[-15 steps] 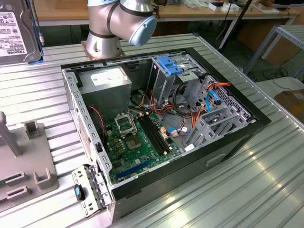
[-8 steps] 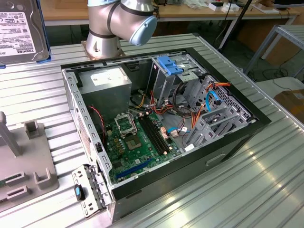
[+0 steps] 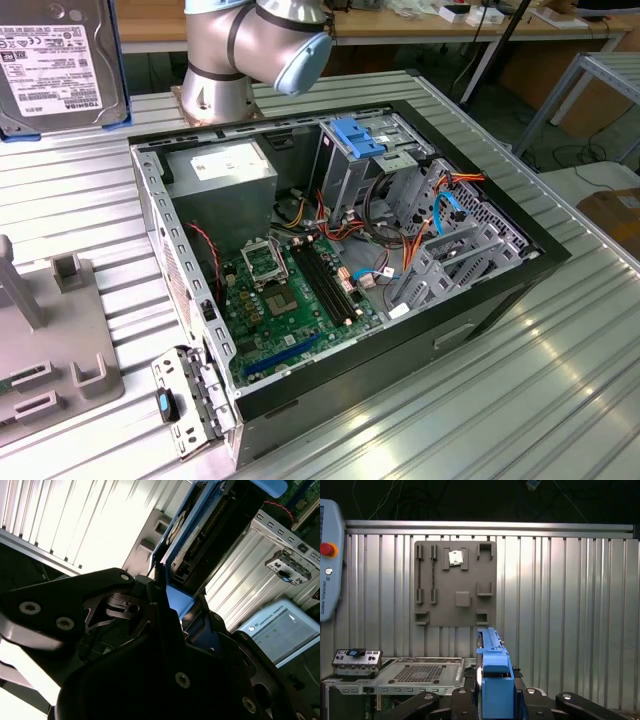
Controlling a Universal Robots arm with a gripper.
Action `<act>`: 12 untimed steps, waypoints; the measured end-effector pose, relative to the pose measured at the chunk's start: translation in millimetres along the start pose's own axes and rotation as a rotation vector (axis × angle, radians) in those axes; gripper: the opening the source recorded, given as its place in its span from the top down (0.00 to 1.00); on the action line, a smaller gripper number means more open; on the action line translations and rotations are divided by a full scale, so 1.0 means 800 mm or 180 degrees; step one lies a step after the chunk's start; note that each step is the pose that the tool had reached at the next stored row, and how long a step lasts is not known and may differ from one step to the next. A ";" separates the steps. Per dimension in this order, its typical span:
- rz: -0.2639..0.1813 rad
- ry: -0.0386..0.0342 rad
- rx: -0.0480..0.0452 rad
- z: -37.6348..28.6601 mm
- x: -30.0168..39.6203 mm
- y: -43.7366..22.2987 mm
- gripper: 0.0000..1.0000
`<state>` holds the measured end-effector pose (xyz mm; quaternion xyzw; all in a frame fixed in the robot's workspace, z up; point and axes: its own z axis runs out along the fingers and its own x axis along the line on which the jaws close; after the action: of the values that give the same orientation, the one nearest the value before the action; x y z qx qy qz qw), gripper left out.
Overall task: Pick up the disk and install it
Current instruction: 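Pick up the disk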
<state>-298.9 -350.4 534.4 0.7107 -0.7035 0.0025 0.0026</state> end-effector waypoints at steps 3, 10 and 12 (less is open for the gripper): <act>0.0000 0.0000 0.0000 0.0001 0.0001 -0.0107 0.63; 0.0000 0.0000 0.0000 0.0001 0.0005 -0.0506 0.63; 0.0000 0.0000 0.0000 0.0002 0.0006 -0.0596 0.63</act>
<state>-251.2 -350.4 534.2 0.7107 -0.7035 0.0025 0.0025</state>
